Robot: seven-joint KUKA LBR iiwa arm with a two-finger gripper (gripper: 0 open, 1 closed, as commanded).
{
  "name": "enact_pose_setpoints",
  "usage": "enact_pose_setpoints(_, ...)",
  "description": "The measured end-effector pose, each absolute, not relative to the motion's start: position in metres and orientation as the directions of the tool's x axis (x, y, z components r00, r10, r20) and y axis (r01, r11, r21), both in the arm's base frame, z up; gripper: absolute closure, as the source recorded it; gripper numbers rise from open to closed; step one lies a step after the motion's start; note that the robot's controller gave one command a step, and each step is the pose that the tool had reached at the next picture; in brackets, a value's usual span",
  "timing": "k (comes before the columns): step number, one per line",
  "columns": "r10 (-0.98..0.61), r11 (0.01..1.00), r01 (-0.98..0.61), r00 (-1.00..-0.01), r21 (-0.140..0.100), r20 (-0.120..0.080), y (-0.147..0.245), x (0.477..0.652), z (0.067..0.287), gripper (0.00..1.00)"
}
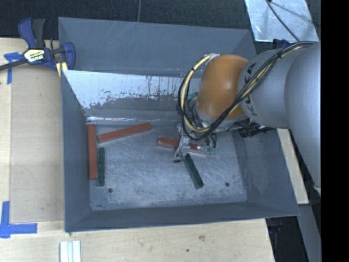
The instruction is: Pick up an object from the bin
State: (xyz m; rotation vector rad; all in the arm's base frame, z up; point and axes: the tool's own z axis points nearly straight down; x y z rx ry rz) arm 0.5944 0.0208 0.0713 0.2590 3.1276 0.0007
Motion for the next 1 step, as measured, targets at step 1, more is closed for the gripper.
enact_pose_setpoints(1,0.182,0.983,0.182,-0.983,0.003,-0.013,0.0193,0.6142,0.2562,1.0)
